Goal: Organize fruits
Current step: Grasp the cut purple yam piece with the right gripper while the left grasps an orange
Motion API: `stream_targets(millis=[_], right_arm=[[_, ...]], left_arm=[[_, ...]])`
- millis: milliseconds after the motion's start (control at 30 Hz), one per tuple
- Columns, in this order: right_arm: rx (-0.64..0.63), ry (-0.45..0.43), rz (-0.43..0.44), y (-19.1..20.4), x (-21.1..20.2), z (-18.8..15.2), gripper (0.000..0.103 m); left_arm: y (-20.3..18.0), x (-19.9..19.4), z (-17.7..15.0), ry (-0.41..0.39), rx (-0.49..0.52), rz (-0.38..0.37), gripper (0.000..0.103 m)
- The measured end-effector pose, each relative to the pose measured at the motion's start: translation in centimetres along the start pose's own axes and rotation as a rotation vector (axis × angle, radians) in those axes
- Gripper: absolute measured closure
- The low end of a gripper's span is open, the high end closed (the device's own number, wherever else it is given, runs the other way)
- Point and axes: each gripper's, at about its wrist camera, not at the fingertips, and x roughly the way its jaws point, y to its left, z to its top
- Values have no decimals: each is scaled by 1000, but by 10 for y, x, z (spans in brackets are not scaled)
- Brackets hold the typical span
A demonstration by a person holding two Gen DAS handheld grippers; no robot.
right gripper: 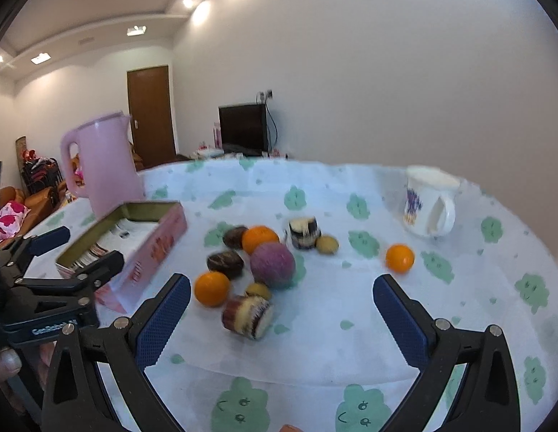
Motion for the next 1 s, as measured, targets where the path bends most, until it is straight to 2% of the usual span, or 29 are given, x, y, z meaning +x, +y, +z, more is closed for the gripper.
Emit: stream_targets(millis=[67,133,200,400,433,567,600,633,800,933,1000], right_arm=[[7,33,2,-3,12,-3,3],[8,68,16,-2,21,-6,13],[5,111,33,-1,30,-7,17],[-34,211,56,13,53,-9,19],[-38,229,58,15,57,-9,24],[-40,288,60,18,71,-10,34],[-25,306,74,17,75,-11,46],[0,310,104,15,76,-11,53],[43,253,142,7,62,-6,53],[28,168,103,-2,43,8,53],[36,132,91,-12,36,16,53]], left_arm=[[0,3,-2,4,-1,-3,0],[1,5,-3,6,-2,-14,0],[0,6,-4,3,-4,-23,0],[4,10,-4,13,-12,-31,0],[4,9,-4,12,-14,-32,0],[5,9,-3,14,-13,-40,0],[5,9,-3,17,-13,-46,0],[5,10,-2,18,-11,-52,0],[-6,9,1,15,4,-76,4],[-23,13,3,29,41,-108,18],[-32,17,4,42,58,-127,19]])
